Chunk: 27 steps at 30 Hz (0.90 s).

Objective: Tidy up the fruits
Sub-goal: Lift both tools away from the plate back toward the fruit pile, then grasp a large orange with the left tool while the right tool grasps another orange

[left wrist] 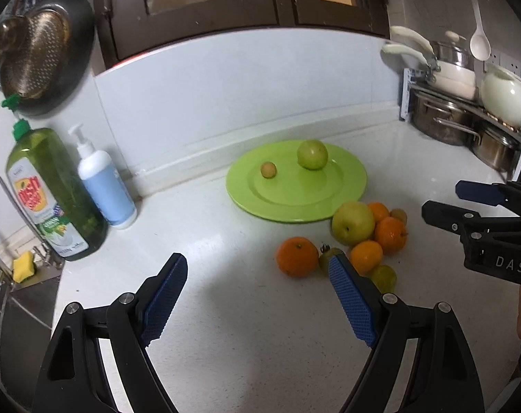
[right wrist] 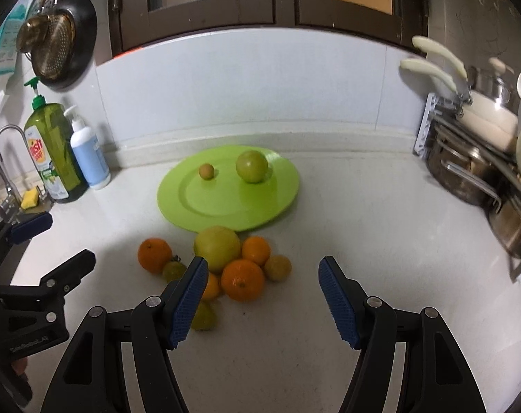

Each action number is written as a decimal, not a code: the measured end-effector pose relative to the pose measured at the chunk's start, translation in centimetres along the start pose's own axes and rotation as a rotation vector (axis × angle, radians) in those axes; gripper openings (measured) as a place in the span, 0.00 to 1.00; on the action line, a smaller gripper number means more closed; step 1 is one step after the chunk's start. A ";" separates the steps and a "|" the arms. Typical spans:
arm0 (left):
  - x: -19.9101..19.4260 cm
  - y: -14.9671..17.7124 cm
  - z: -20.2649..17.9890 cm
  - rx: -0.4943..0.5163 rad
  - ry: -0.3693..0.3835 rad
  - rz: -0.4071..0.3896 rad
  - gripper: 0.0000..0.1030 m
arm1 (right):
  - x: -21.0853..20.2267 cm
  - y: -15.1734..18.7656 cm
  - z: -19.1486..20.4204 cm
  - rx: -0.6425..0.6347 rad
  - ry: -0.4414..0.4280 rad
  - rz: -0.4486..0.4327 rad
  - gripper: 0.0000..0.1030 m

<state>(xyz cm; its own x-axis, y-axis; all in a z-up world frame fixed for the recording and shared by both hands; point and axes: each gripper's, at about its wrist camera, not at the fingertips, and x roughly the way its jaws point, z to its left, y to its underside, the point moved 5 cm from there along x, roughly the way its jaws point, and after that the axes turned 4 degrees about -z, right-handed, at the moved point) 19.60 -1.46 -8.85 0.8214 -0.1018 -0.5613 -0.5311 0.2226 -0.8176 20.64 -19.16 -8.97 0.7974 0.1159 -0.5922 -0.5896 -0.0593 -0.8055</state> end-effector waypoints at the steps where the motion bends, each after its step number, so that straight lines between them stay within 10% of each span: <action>1: 0.3 0.1 -0.1 0.001 0.008 0.002 0.82 | 0.3 0.3 0.0 0.007 -0.007 0.012 0.65; 27: 7.1 0.9 -1.4 -0.042 0.180 0.107 0.52 | 5.6 2.3 0.8 0.060 -0.069 0.164 0.50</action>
<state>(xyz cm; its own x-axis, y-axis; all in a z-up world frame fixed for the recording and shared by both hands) 24.63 -3.30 -13.75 0.7117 -0.2520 -0.6557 -0.6242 0.2013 -0.7549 23.64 -17.85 -14.12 0.6805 0.1770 -0.7110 -0.7192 -0.0240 -0.6944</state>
